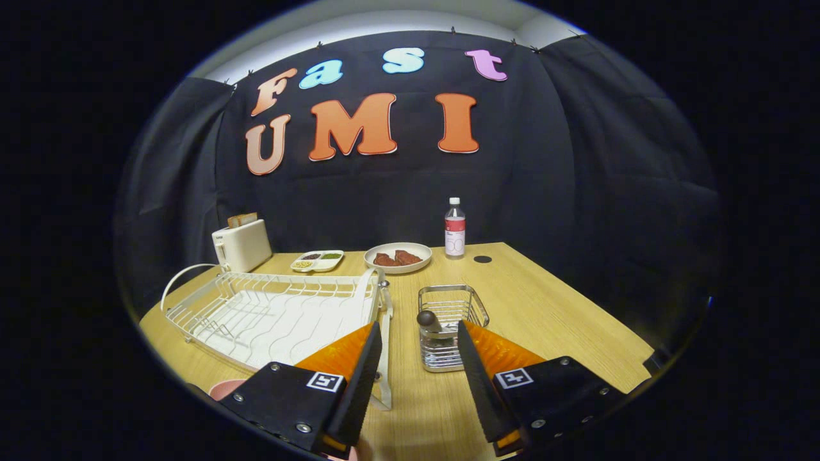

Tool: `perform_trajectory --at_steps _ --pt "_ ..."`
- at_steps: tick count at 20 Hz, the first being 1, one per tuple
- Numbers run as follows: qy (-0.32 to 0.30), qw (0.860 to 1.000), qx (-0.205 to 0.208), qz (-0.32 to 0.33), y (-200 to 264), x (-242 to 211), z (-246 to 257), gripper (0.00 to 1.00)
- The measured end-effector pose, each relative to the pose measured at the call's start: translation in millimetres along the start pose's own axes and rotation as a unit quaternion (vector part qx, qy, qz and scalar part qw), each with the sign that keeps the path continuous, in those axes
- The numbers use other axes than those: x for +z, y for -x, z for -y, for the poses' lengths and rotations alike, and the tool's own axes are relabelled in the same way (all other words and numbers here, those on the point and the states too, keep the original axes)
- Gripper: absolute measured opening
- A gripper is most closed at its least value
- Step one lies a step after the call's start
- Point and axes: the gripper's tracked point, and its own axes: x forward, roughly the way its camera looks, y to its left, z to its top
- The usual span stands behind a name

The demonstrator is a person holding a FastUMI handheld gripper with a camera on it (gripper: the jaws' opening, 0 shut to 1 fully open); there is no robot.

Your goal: Take the plate from the dish rack, then take the spoon from the basket and place it into the plate.

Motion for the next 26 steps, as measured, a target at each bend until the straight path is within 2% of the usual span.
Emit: perform_trajectory --at_steps 3,6,7,12,17,21,26 --pt "0.006 1.000 0.001 -0.003 -12 -4 -2 0.61" --pt "0.020 1.000 -0.012 0.007 -24 -3 5 0.43" --pt "0.024 1.000 -0.014 0.012 -26 -2 6 0.41" --pt "0.026 0.999 -0.031 0.030 -31 12 14 0.15" --pt "0.014 0.998 -0.022 0.059 -26 47 12 0.12" --pt "0.028 0.996 -0.026 0.077 -24 75 16 0.12" --pt "0.034 0.993 -0.028 0.109 -1 110 18 0.12"
